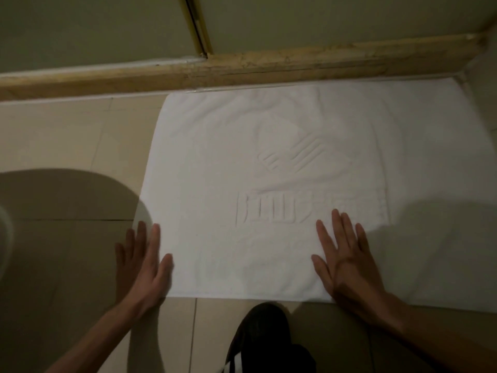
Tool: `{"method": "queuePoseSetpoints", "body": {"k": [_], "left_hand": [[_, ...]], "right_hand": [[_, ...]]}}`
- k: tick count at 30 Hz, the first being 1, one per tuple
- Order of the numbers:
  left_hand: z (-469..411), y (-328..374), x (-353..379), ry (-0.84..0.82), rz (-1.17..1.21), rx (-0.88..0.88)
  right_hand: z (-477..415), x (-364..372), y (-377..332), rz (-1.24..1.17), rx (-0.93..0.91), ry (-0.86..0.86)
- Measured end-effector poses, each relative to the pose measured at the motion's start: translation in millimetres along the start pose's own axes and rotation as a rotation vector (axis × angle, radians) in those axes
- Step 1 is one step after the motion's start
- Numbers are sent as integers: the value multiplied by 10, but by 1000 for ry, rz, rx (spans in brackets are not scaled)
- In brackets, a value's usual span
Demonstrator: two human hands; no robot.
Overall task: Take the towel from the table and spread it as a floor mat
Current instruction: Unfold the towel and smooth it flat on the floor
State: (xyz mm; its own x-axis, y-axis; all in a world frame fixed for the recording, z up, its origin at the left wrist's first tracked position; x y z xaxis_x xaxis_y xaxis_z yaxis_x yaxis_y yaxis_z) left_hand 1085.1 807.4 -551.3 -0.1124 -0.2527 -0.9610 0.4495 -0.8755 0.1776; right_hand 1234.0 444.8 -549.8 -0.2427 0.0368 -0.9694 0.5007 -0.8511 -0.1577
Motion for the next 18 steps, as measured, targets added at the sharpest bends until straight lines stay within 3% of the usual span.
{"method": "queuePoseSetpoints", "body": {"k": [5, 11, 18], "left_hand": [[-18, 94, -60, -9, 28, 63], [-191, 1020, -73, -2, 135, 282], [-242, 2377, 182, -59, 84, 585]], "right_hand": [[3, 9, 3, 11, 0, 2], [11, 48, 24, 22, 10, 6], [-1, 71, 36, 30, 19, 49]]}}
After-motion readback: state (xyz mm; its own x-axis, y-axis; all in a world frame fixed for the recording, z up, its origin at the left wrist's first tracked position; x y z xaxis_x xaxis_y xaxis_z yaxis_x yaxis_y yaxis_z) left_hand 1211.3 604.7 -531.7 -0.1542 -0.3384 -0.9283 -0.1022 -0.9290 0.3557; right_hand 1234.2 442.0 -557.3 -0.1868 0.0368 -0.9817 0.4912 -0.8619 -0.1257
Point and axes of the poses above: each hand's wrist, its own z-axis away from the middle knuckle, its own x-axis out of the palm, y = z × x, the point moved 7 cm from there along -z, towards the middle knuckle, and after that the axes turned 2 degrees about y, right-handed, at the moved point
